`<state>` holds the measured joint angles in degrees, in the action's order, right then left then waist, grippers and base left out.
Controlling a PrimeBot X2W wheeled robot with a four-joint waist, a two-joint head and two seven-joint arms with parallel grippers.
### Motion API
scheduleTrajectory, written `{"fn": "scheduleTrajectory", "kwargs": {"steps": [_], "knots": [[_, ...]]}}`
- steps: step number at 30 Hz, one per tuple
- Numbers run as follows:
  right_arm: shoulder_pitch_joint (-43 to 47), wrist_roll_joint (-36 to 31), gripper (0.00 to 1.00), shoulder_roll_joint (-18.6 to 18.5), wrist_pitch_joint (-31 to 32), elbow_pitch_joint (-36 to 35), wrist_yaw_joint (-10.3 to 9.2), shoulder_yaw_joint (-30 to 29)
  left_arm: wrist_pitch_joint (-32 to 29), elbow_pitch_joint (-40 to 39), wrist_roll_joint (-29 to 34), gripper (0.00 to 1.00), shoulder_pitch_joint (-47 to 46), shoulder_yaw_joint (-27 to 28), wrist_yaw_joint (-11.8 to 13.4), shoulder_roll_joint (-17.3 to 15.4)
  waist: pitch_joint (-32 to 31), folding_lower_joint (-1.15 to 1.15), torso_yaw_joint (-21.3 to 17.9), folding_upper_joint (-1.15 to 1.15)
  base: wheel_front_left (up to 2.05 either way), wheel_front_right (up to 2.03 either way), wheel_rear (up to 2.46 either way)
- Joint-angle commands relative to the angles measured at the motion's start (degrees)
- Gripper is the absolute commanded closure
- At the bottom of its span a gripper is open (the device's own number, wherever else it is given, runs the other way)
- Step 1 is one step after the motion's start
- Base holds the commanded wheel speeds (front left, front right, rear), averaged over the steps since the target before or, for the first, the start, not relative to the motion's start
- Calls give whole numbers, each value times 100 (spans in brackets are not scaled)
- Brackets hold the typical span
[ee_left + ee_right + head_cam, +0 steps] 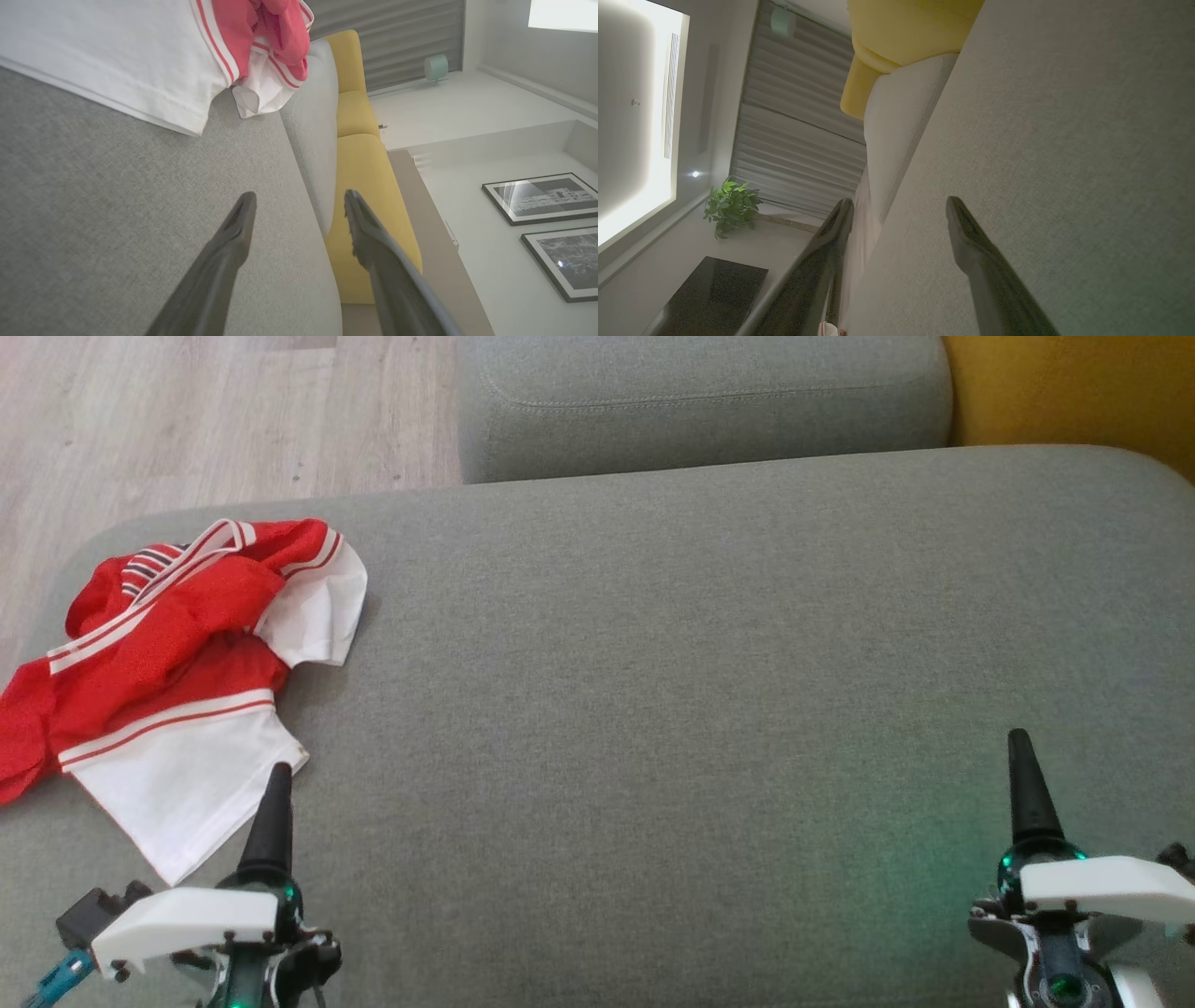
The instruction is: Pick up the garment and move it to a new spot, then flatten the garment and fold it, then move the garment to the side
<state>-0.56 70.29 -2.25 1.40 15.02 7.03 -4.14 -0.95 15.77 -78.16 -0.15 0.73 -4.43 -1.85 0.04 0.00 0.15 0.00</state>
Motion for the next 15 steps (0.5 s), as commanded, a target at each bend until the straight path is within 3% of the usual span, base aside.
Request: {"fn": "scheduleTrajectory", "kwargs": {"steps": [1, 15], "knots": [[-141, -302, 0, -34, -98, -251, 13, 84, 63, -238, 251, 0, -134, 25, 65, -83, -1, 0, 3, 0, 0, 0, 0], [-172, -1769, 0, -140, -352, -308, 19, 413, 315, -246, 1668, 0, -34, -68, 285, -171, -10, 0, 6, 0, 0, 0, 0]]}}
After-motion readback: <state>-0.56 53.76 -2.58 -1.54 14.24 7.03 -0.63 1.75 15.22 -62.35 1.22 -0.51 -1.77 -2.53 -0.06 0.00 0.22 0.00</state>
